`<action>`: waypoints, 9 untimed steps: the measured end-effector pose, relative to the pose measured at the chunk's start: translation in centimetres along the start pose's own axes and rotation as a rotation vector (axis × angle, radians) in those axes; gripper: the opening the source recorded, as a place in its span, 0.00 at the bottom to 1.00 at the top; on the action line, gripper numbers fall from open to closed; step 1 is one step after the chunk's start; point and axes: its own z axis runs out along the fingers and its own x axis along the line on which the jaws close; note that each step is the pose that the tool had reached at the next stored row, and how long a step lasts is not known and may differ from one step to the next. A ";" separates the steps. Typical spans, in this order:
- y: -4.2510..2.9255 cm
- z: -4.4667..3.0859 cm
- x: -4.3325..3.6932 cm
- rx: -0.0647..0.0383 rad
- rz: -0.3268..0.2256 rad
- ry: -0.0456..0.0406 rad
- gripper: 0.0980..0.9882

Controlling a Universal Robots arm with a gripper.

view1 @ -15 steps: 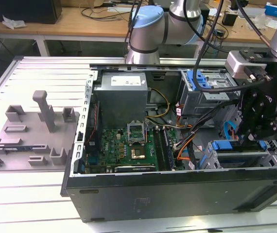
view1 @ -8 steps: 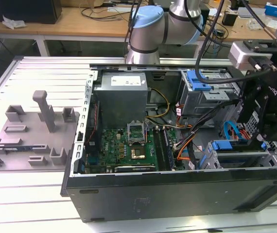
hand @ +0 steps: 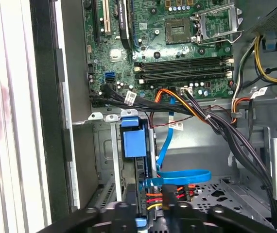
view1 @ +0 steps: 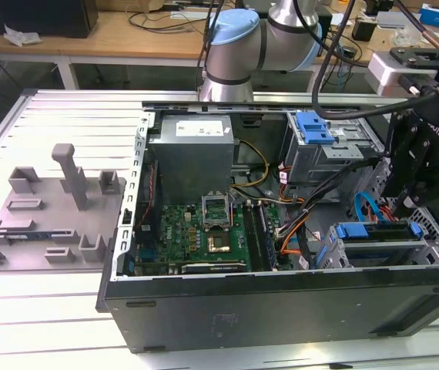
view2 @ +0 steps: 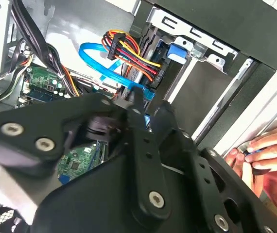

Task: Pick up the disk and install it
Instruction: 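Insert the second disk wire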

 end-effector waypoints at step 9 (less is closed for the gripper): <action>-0.05 0.25 0.43 0.000 0.001 0.0000 0.01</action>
